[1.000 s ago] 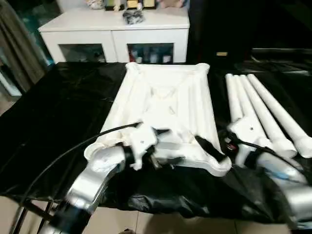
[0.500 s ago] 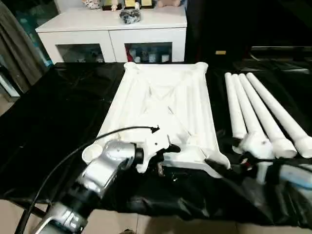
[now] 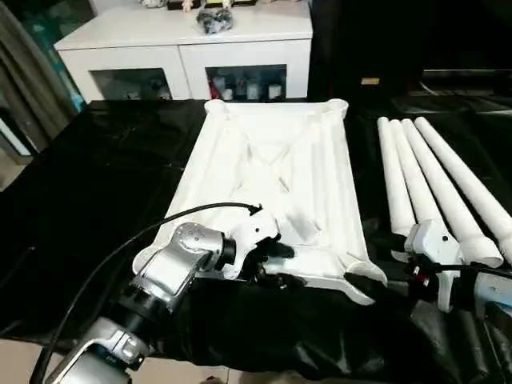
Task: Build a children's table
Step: Move table base
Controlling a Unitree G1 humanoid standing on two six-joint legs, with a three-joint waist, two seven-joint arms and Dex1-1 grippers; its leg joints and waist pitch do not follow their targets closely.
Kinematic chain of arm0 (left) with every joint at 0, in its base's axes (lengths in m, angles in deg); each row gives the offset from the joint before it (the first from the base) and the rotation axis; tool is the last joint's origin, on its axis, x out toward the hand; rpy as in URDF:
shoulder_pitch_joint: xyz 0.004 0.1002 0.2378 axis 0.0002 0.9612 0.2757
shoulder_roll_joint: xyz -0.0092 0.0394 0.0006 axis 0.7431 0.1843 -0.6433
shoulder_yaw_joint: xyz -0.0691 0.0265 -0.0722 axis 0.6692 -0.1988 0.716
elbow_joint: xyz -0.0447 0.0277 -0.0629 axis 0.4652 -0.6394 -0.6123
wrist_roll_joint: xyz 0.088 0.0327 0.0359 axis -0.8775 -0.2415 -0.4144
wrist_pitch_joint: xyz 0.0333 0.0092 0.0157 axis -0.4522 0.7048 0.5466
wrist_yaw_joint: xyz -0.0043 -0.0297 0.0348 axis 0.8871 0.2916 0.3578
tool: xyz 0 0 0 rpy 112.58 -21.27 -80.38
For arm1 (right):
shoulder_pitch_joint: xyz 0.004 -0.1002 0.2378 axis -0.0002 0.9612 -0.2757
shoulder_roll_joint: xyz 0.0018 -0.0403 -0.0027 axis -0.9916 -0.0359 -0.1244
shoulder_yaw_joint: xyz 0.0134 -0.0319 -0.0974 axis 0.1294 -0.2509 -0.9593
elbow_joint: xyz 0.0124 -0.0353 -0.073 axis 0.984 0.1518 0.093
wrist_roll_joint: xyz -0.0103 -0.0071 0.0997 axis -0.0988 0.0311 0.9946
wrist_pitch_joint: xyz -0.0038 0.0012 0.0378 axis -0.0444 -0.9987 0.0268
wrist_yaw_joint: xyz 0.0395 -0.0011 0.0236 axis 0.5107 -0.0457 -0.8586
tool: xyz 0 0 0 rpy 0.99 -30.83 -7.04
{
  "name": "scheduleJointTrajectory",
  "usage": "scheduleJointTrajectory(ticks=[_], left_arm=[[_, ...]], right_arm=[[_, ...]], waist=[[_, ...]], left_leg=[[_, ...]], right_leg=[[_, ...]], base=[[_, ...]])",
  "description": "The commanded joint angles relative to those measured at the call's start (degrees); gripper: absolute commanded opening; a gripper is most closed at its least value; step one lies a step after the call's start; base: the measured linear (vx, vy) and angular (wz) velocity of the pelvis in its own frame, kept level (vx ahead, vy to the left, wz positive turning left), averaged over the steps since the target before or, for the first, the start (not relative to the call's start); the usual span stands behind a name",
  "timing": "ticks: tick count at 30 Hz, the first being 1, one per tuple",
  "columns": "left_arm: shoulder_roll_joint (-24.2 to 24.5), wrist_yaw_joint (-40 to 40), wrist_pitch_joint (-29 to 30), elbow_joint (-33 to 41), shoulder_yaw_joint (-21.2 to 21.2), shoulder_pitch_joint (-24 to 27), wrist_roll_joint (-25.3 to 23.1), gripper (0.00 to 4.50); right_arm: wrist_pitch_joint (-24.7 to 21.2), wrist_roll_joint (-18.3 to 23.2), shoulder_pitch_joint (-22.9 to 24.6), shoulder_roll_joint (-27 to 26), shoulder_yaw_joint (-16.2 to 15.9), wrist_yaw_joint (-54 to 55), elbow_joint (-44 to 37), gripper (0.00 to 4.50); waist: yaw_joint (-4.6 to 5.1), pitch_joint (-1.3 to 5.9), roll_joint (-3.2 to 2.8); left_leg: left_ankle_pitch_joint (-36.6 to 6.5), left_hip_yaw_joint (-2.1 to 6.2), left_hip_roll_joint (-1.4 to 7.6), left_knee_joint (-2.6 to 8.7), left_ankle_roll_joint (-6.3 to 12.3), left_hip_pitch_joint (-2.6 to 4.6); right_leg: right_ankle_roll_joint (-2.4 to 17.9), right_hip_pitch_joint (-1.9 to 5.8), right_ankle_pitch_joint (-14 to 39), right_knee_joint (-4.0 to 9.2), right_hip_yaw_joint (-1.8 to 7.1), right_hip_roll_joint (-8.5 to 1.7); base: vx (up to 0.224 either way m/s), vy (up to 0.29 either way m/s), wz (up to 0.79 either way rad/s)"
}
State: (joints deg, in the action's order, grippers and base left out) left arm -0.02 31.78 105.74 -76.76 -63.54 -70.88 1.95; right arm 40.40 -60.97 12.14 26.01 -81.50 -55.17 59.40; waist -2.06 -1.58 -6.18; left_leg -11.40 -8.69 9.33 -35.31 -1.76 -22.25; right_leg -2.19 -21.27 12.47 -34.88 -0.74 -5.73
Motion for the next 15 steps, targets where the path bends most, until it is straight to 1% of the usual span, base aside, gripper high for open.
scheduleJointTrajectory(ticks=[1,2,3,4,5,6,7,8,10,12,13,14,15], left_arm=[[0.27,0.95,1.32,0.50,-0.04,-0.84,0.71,2.96],[0.27,1.10,1.41,0.67,-0.23,-0.74,0.62,2.96],[0.21,1.18,1.38,0.68,-0.38,-0.69,0.44,2.77],[0.09,1.03,1.20,0.48,-0.49,-0.66,0.15,2.60],[-0.11,0.32,-0.12,-0.32,-0.69,-0.71,-0.80,2.52],[-0.14,0.18,-0.38,-0.47,-0.71,-0.73,-0.97,2.54],[-0.22,-0.21,-0.70,-1.05,-0.81,-0.84,-1.47,2.45],[-0.23,-0.28,-0.52,-1.24,-0.84,-0.88,-1.58,2.15],[-0.10,-0.21,-0.55,-1.77,-1.05,-1.05,-2.07,2.09],[0.10,-0.01,-0.45,-1.93,-1.34,-1.23,-2.54,1.96],[0.17,0.03,-0.26,-1.90,-1.43,-1.27,-2.66,1.96],[0.34,0.12,0.04,-1.95,-1.61,-1.39,-2.84,1.70],[0.34,0.12,0.04,-1.95,-1.61,-1.39,-2.84,1.65]], right_arm=[[-0.71,0.56,0.40,0.59,-0.77,-0.46,-1.43,4.50],[-0.81,0.61,0.61,0.66,-0.88,-0.54,-1.60,4.50],[-0.82,0.62,0.78,0.72,-1.00,-0.65,-1.72,4.50],[-0.77,0.56,0.90,0.73,-1.12,-0.64,-1.80,4.50],[-0.56,0.25,0.90,0.68,-1.38,-0.48,-1.79,4.50],[-0.54,0.20,0.87,0.66,-1.40,-0.44,-1.77,4.50],[-0.55,0.08,0.80,0.61,-1.49,-0.39,-1.77,4.50],[-0.59,0.06,0.79,0.60,-1.50,-0.41,-1.80,4.50],[-0.60,0.10,0.74,0.58,-1.55,-0.58,-1.81,4.50],[-0.59,0.13,0.66,0.64,-1.69,-0.77,-1.79,4.50],[-0.59,0.14,0.66,0.67,-1.73,-0.84,-1.80,4.50],[-0.58,0.14,0.58,0.67,-1.79,-0.85,-1.75,4.50],[-0.58,0.14,0.58,0.67,-1.79,-0.85,-1.75,4.50]], waist=[[-0.05,2.30,1.57],[-0.02,2.27,1.48],[0.00,2.27,1.53],[0.02,2.26,1.44],[0.04,2.26,1.53],[0.06,2.23,1.54],[0.15,2.24,1.73],[0.19,2.25,1.65],[0.20,2.28,1.74],[0.09,2.31,1.68],[0.08,2.33,1.80],[0.04,2.34,1.68],[0.04,2.35,1.69]], left_leg=[[-13.86,0.54,2.61,5.14,4.17,0.85],[-14.52,0.50,2.61,5.24,3.53,0.88],[-14.67,0.49,2.63,5.26,3.35,0.89],[-14.95,0.48,2.67,5.33,3.02,0.89],[-14.91,0.47,2.69,5.37,2.85,0.84],[-14.94,0.47,2.68,5.39,2.84,0.76],[-14.72,0.46,2.65,5.40,2.86,0.67],[-14.64,0.45,2.62,5.39,2.84,0.67],[-14.36,0.40,2.58,5.34,2.95,0.70],[-13.63,0.42,2.67,5.34,3.13,0.67],[-13.45,0.40,2.65,5.33,3.23,0.62],[-13.14,0.43,2.70,5.35,3.36,0.62],[-13.00,0.41,2.69,5.32,3.41,0.62]], right_leg=[[15.13,1.85,9.86,4.53,0.74,-2.02],[14.74,1.78,11.14,4.63,0.77,-2.03],[14.52,1.76,11.48,4.69,0.78,-2.03],[14.23,1.70,11.82,4.74,0.82,-2.04],[13.99,1.70,11.64,4.76,0.83,-2.04],[13.86,1.72,11.64,4.82,0.83,-2.03],[13.57,1.77,11.35,4.83,0.81,-2.00],[13.39,1.76,11.56,4.83,0.82,-2.07],[13.24,1.65,11.48,4.85,0.84,-2.01],[13.42,1.67,10.62,4.78,0.85,-2.07],[13.44,1.71,10.42,4.79,0.85,-2.08],[13.54,1.70,9.90,4.71,0.83,-2.07],[13.60,1.71,9.66,4.73,0.82,-2.10]], base=[[0.000,0.000,0.00],[0.000,0.000,0.00],[0.000,0.000,0.00],[0.000,0.000,0.00],[0.000,0.000,0.00],[0.000,0.000,0.00],[0.000,0.000,0.00],[0.000,0.000,0.00],[0.000,0.000,0.00],[0.000,0.000,0.00],[0.000,0.000,0.00],[0.000,0.000,0.00],[0.000,0.000,0.00]])
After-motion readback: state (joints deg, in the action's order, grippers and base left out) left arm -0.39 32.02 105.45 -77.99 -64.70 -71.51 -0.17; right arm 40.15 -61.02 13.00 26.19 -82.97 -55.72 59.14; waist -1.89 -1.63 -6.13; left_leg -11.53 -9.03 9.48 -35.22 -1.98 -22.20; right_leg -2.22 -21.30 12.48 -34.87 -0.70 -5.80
